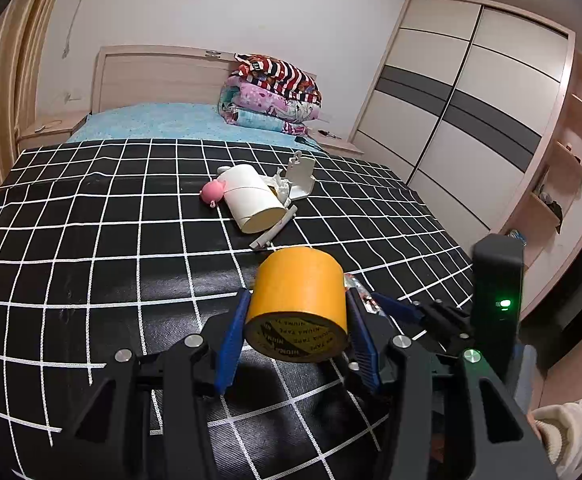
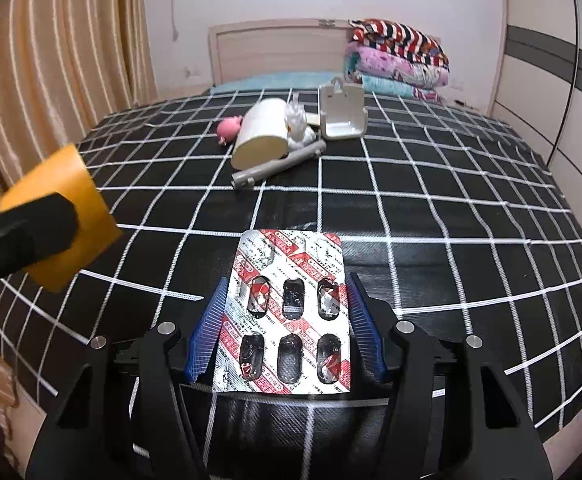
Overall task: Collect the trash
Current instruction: 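Grasp the silver pill blister pack with the right tool while the left tool holds the tape, then carry the tape and blister pack with both tools over the trash bin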
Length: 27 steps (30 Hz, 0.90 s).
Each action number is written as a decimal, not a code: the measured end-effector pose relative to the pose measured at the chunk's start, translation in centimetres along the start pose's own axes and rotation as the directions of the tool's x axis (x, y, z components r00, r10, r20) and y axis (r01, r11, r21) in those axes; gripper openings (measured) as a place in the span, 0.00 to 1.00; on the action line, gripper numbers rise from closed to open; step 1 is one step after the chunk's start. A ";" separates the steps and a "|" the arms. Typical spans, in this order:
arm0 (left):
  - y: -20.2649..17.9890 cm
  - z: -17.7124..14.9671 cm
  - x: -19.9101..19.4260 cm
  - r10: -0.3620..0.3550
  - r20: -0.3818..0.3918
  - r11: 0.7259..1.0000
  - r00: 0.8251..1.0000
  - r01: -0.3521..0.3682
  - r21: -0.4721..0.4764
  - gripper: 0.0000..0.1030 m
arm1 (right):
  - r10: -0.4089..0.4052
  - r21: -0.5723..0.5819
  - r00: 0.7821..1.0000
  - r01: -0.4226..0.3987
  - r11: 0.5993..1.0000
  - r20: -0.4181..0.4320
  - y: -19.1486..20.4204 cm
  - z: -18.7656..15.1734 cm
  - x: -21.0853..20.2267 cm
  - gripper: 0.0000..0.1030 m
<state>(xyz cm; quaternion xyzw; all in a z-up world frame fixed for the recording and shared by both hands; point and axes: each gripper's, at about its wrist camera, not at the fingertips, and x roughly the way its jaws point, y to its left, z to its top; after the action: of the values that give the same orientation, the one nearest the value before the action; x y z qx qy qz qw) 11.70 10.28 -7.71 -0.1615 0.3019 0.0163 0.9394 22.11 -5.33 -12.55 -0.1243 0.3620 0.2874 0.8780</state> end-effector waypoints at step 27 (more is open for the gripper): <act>-5.8 -6.5 -4.4 -0.031 -0.070 0.988 0.997 0.041 0.149 0.45 | 0.179 -0.176 0.983 -0.169 0.970 0.038 -2.6 -5.0 -11.7 0.57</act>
<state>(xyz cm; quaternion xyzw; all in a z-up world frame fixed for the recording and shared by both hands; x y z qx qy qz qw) 5.20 3.05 -8.44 -0.0963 0.3306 -0.0289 0.9384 14.13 -14.38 -7.74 -0.1598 0.3215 0.3968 0.8448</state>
